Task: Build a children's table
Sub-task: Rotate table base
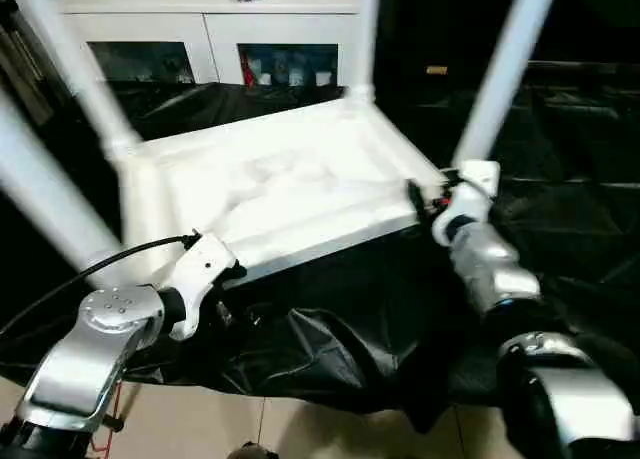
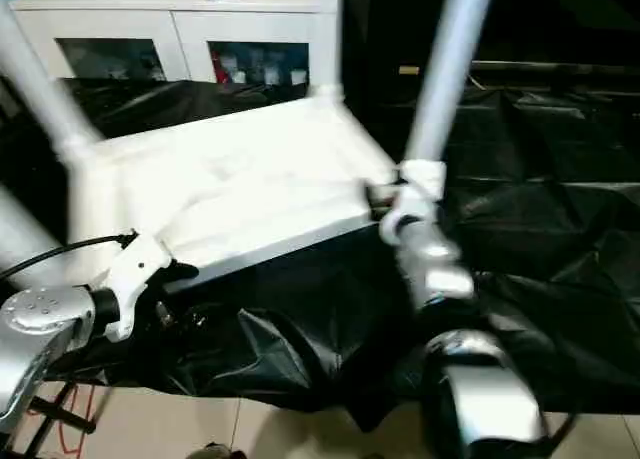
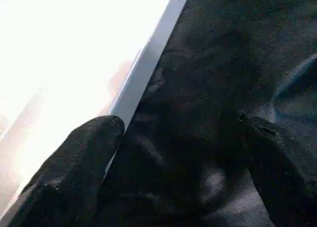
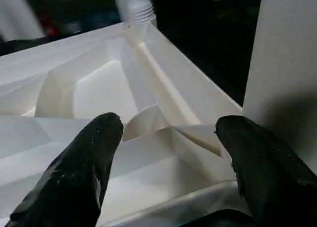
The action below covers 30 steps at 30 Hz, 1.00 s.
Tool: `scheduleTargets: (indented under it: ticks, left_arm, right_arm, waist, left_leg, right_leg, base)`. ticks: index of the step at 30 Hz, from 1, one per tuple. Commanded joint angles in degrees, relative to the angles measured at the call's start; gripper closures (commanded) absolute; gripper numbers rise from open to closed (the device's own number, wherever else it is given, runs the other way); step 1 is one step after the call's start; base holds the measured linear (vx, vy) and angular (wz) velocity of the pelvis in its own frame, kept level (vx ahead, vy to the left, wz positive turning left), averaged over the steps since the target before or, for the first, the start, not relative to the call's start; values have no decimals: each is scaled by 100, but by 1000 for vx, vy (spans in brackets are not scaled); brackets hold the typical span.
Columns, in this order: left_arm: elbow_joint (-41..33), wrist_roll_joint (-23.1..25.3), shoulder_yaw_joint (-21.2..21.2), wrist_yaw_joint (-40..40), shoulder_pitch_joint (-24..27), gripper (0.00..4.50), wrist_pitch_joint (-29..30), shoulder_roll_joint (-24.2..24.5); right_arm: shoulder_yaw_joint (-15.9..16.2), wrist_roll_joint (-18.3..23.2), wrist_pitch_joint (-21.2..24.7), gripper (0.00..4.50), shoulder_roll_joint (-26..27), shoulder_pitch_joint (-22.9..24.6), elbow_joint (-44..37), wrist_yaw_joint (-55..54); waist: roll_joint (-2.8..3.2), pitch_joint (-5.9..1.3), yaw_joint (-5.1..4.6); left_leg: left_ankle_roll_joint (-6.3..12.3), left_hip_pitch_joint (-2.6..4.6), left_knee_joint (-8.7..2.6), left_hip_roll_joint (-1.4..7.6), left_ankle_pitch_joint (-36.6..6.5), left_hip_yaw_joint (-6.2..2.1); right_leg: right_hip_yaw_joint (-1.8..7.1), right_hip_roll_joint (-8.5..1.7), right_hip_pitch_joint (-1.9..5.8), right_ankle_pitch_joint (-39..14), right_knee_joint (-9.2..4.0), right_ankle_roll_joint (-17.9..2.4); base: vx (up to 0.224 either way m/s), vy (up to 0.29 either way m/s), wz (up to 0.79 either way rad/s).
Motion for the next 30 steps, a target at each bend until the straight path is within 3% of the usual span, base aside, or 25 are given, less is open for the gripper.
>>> scheduleTargets:
  ticks: [1, 3, 4, 7, 9, 10, 13, 17, 18, 19, 20, 22, 26, 27, 28, 30]
  left_arm:
    - [306, 220, -157, 160, -174, 3, -223, -36]
    - [455, 278, -220, 235, -263, 3, -358, -96]
    - [593, 309, -248, 334, -347, 3, -469, -175]
    - [633, 308, -249, 369, -373, 3, -503, -209]
    - [626, 170, -185, 352, -377, 3, -686, -335]
    - [510, -47, -98, 172, -264, 3, -798, -372]
    - [349, -328, 38, -41, -102, 3, -809, -392]
    - [29, -1037, 675, -661, 692, 3, -1061, -111]
    - [21, -1185, 951, -712, 911, 3, -1185, -78]
    - [11, -1219, 1011, -740, 968, 3, -1195, -60]
    - [-28, -1355, 1259, -856, 1200, 3, -1234, 11]
    - [-58, -1557, 1674, -1017, 1552, 3, -1325, 103]
    - [116, -1678, 2058, -990, 1614, 3, -1512, 77]
    - [476, -1764, 2527, -614, 1426, 3, -1867, -149]
    - [622, -1818, 2694, -420, 1347, 3, -2055, -250]
    - [784, -1876, 2828, -234, 1266, 3, -2258, -354]
  right_arm:
    - [-235, 52, -220, 84, -297, -184, 160, -264]
    - [-294, 67, -268, 84, -408, -215, 248, -377]
    - [-350, 80, -299, 84, -498, -229, 334, -502]
    - [-366, 85, -308, 84, -524, -230, 362, -530]
    - [-340, 55, -325, 84, -547, -172, 326, -375]
    - [-232, -11, -317, 84, -533, -75, 178, -161]
    - [-113, -57, -279, 84, -511, 58, -44, 103]
    - [382, -153, -154, 84, -554, 774, -1174, 889]
    - [495, -87, -62, 84, -597, 1034, -1563, 1097]
    - [528, -54, -25, 84, -612, 1107, -1676, 1173]
    - [662, 83, 129, 84, -677, 1410, -2143, 1484]
    - [891, 335, 391, 84, -818, 1939, -2944, 2057]
    - [1035, 516, 533, 84, -992, 2325, -3458, 2474]
    - [1013, 473, 526, 84, -1100, 2485, -3476, 2563]
    - [935, 390, 511, 84, -1108, 2511, -3430, 2486]
    - [794, 316, 498, 84, -1073, 2485, -3330, 2304]
  waist:
    - [50, -423, -52]
    - [43, -430, -41]
    - [83, -430, -51]
    - [49, -446, -52]
    - [166, -447, -55]
    - [101, -442, -69]
    - [109, -442, -80]
    - [140, -419, -157]
    - [117, -411, -191]
    - [130, -405, -181]
    - [124, -363, -177]
    - [155, -353, -187]
    - [171, -329, -183]
    - [204, -316, -177]
    - [198, -288, -180]
    - [201, -279, -183]
  left_leg:
    - [25, 132, -356, 29, -1159, -29]
    - [20, 124, -343, 28, -1123, -23]
    - [22, 121, -339, 24, -1094, -29]
    - [85, 95, -318, 18, -1004, -27]
    - [104, 108, -303, 14, -1052, -32]
    - [115, 97, -307, 17, -1103, -26]
    - [197, 71, -303, 15, -1099, -30]
    - [315, 39, -325, 36, -1141, -41]
    - [310, 84, -341, 43, -1325, -29]
    - [307, 80, -336, 40, -1395, -33]
    - [285, 83, -370, 38, -1592, -36]
    - [244, 105, -407, 68, -1852, -55]
    - [167, 132, -441, 70, -2179, -75]
    - [112, 142, -452, 67, -2289, -86]
    - [48, 185, -441, 48, -2439, -70]
    - [-29, 210, -440, 30, -2562, -83]
  right_leg:
    - [168, -140, 279, -569, -345, -1209]
    - [171, -145, 287, -521, -329, -1248]
    - [163, -135, 286, -447, -323, -1256]
    - [160, -144, 315, -321, -301, -1287]
    - [151, -149, 304, -336, -308, -1318]
    - [147, -139, 314, -374, -326, -1328]
    - [142, -156, 333, -486, -325, -1359]
    - [124, -131, 324, -588, -353, -1300]
    - [123, -113, 288, -853, -397, -1294]
    - [129, -126, 297, -958, -401, -1273]
    - [131, -114, 294, -1316, -448, -1156]
    - [137, -120, 263, -1691, -477, -995]
    - [147, -103, 219, -2010, -530, -900]
    - [151, -115, 204, -2123, -541, -882]
    - [149, -103, 166, -2305, -605, -832]
    - [150, -113, 164, -2446, -616, -801]
  base:
    - [0, 0, 0]
    - [0, 0, 0]
    - [0, 0, 0]
    - [0, 0, 0]
    - [0, 0, 0]
    - [0, 0, 0]
    - [0, 0, 0]
    - [0, 0, 0]
    - [0, 0, 0]
    - [0, 0, 0]
    - [0, 0, 0]
    - [0, 0, 0]
    - [0, 0, 0]
    - [0, 0, 0]
    - [0, 0, 0]
    - [0, 0, 0]
